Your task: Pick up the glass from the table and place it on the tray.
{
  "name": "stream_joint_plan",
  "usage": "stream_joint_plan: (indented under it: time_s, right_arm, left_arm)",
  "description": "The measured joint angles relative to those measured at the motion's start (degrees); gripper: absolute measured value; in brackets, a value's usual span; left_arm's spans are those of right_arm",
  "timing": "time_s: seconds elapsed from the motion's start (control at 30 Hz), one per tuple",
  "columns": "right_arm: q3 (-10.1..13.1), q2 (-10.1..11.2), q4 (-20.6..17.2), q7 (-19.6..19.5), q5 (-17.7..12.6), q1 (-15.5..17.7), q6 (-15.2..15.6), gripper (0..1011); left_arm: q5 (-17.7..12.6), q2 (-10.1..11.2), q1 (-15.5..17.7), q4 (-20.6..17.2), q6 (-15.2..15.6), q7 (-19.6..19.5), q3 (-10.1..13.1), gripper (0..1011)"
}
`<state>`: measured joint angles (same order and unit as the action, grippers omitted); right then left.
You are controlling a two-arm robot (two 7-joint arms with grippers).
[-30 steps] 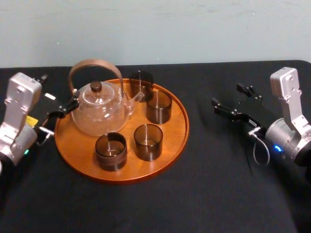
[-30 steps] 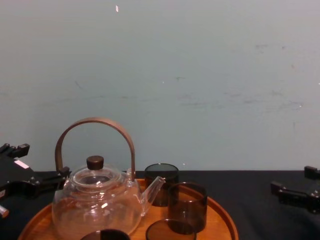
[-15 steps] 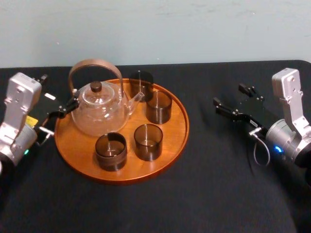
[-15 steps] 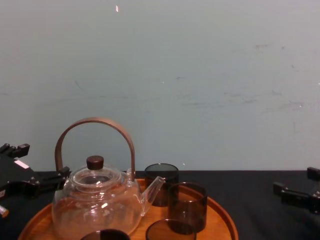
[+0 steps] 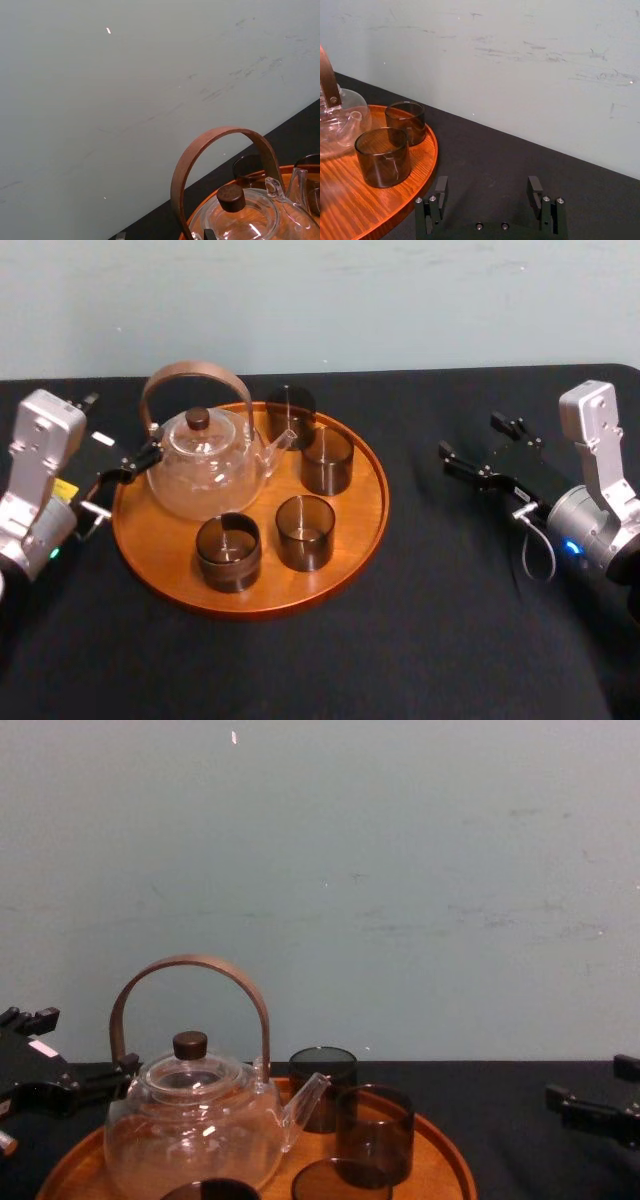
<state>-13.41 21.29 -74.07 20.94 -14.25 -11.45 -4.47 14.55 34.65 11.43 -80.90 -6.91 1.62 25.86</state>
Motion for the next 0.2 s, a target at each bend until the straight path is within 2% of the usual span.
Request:
stream_joint_plan:
  time_s: [0.2]
  right_arm:
    - [-0.01, 0.01, 0.0, 0.03, 0.03, -0.03, 0.02, 1002]
  left_arm:
    - [0.0, 0.0, 0.0, 0.0, 0.0, 0.0, 0.0, 1009]
